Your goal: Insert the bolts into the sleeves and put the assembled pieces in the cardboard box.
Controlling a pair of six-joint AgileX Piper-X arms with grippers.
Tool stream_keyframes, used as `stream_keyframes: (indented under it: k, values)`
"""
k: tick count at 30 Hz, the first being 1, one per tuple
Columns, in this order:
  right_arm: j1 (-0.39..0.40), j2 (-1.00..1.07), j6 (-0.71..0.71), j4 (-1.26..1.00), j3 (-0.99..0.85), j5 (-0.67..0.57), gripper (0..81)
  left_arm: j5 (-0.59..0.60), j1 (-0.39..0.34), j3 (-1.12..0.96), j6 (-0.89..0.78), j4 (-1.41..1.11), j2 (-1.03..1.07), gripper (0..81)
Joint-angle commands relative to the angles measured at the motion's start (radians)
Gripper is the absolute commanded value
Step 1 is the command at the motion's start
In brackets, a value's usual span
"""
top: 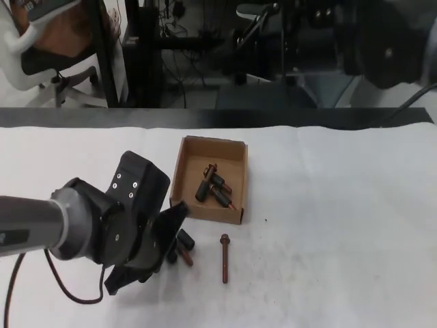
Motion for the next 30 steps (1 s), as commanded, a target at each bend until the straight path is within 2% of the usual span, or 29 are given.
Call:
stream_keyframes:
  k: [1,4,7,12,16,20,24,30]
  values:
    - [0.0,-0.037,-0.008,0.063,-0.006,-0.035,61.7,0.016,0.018,0.013,0.011,0.1,0.012,36.8]
    - [0.0,-0.054,-0.008,0.098,-0.006,-0.037,61.7,0.042,0.029,0.013,0.041,0.217,0.012,36.8]
    - [0.0,-0.056,-0.008,0.084,-0.006,-0.037,61.7,0.019,0.03,0.013,0.044,0.295,0.012,36.8]
    - [0.0,-0.056,-0.008,0.082,-0.004,-0.037,61.7,0.068,0.034,0.013,0.041,0.143,0.012,36.8]
    - [0.0,-0.056,-0.008,0.082,-0.004,-0.037,61.7,0.15,0.031,0.011,-0.003,-0.001,-0.001,36.8]
    - [0.0,-0.056,-0.009,0.082,-0.004,-0.037,61.7,0.11,0.026,0.011,-0.031,-0.078,-0.007,36.8]
    - [0.0,-0.056,-0.009,0.082,-0.004,-0.037,61.7,0.085,0.037,0.011,-0.061,-0.028,-0.007,36.5]
    - [0.0,-0.056,-0.008,0.068,-0.004,-0.037,61.7,0.063,0.038,0.008,-0.061,-0.036,-0.005,26.3]
